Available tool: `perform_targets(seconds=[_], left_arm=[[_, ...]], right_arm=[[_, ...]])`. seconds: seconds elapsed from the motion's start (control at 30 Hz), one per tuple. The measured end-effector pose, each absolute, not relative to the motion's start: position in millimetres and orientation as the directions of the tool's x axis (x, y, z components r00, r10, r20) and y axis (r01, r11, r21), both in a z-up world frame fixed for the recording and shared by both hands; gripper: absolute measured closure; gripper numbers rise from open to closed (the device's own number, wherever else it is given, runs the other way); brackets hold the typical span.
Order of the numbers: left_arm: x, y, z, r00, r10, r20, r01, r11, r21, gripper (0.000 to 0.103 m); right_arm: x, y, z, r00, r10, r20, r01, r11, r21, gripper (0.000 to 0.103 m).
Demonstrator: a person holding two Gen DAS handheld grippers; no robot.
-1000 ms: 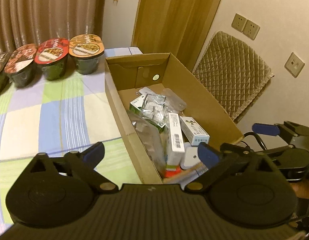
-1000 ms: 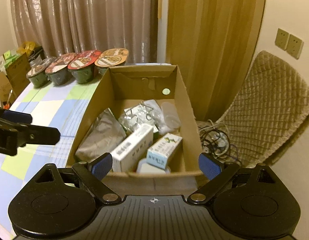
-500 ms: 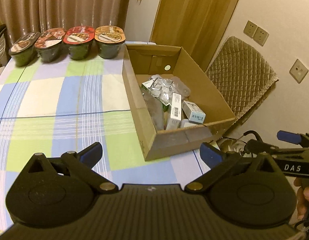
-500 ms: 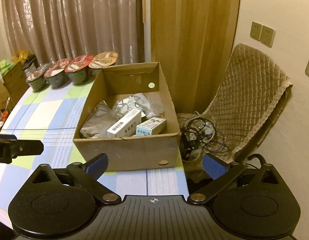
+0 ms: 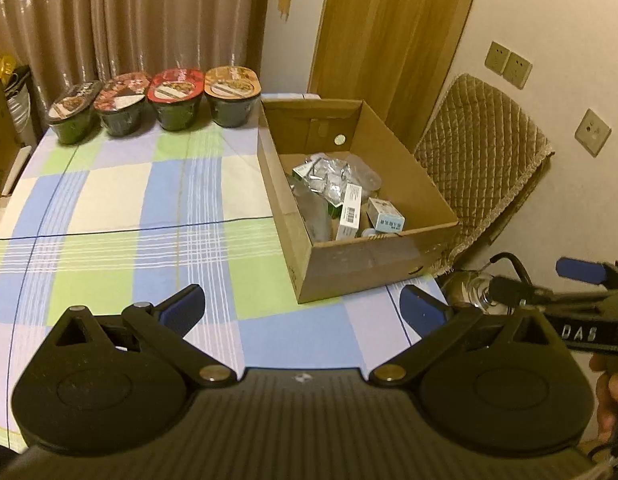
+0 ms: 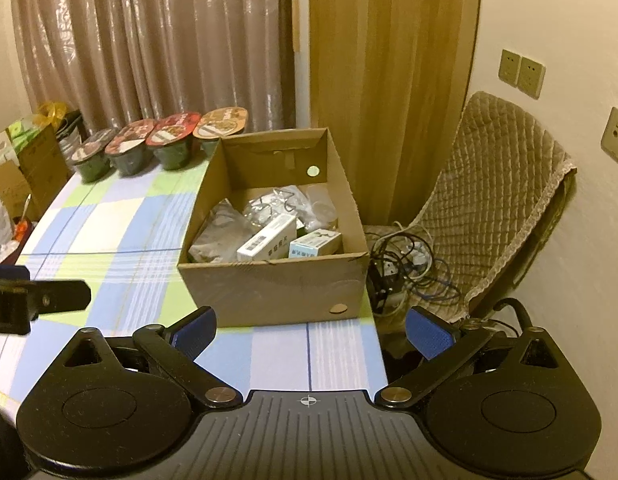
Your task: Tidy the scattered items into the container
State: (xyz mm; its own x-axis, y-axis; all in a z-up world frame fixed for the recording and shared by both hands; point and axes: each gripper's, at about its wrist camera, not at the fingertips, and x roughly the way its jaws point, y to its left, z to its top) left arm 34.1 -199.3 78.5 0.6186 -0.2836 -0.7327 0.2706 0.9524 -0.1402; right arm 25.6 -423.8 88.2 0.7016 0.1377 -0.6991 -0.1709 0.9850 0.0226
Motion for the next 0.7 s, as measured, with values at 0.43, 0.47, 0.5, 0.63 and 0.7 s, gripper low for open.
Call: perform_targets(seconds=[0.43,0.47,0.5,0.63,0.7], left_arm=[[24.9,-198.4,85.0,0.656,-0.238,-0.717,0.232,0.967,-0.108,0.001],[25.4,-197.0,84.2,0.653,-0.235,-0.72,0.224,0.968,-0.113,0.001],[26.2,-196.0,83.6,0.651,-0.235,-0.722,0.22,0.968,-0.117,0.001],[27.1,-194.4,82.9,0.651,-0.233,-0.722,0.212,0.97,-0.122,0.001],[27.1,-194.4,82.8,0.652,-0.234,-0.722,0.211,0.97,-0.123,0.001]], right_arm=[[16.5,-416.7,96.4,0.698,0.151,-0.7,-0.177,0.984,0.036,0.0],[16.4,-415.9,96.8,0.697,0.152,-0.701,-0.18,0.983,0.034,0.0],[16.4,-414.9,97.2,0.696,0.153,-0.702,-0.183,0.983,0.033,0.0],[16.8,-411.8,98.7,0.696,0.156,-0.701,-0.188,0.982,0.032,0.0],[17.3,-411.0,99.2,0.697,0.159,-0.699,-0.189,0.981,0.034,0.0]])
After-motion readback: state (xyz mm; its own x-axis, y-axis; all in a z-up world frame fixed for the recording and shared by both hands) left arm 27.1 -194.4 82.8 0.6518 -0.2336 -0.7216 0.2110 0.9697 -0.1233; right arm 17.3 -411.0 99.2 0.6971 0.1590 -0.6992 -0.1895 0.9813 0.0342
